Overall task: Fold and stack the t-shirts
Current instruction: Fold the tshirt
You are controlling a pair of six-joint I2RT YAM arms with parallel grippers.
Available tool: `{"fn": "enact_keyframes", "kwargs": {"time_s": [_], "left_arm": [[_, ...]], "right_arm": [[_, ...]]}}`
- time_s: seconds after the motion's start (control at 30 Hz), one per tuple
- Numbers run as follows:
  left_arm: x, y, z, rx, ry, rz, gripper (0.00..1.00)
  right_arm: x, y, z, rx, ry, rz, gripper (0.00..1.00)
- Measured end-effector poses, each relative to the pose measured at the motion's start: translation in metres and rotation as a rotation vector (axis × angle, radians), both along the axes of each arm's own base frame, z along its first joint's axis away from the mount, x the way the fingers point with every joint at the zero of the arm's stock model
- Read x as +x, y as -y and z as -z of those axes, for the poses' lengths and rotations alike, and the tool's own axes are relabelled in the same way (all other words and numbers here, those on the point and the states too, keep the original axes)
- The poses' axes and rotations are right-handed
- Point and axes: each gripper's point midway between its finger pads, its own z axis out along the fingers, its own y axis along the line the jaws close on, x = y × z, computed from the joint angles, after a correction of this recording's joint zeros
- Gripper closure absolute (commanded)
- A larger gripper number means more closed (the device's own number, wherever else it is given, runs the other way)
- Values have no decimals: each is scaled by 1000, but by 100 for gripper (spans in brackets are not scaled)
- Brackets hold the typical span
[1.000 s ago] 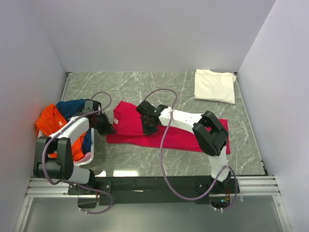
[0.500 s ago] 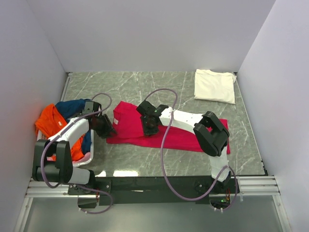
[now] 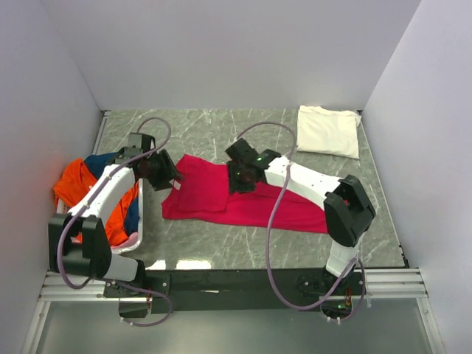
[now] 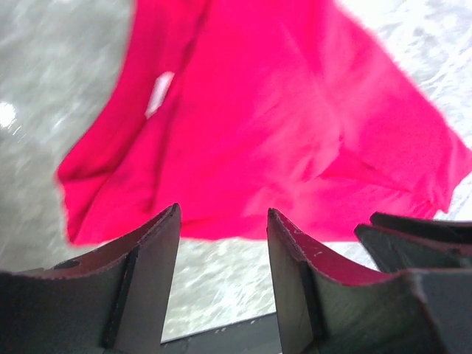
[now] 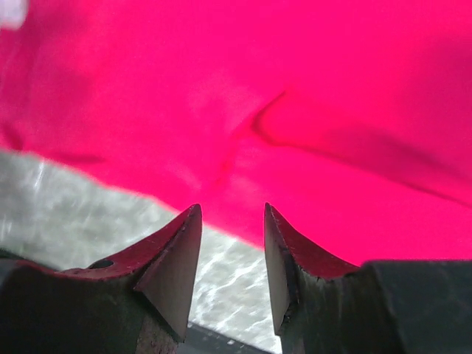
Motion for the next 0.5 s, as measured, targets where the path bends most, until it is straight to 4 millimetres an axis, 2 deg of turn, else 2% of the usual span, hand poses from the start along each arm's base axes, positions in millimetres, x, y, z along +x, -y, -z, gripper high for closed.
{"fn": "enact_keyframes", "kwargs": {"time_s": [0.07,0.23,0.33,0.5], "left_arm": [[12,9,-4,-3,16,21,45],[26,39,6,-34,-12,93,36],[28,55,26,-84,-78,125,35],[23,63,70,-118,-214,135,35]], "right_arm": [[11,16,2,-2,2,42,53],[33,70,31,-48,-32,150,53],[41,101,47,-72,-49,202,53],[51,132,63,-86,-47,249,53]]}}
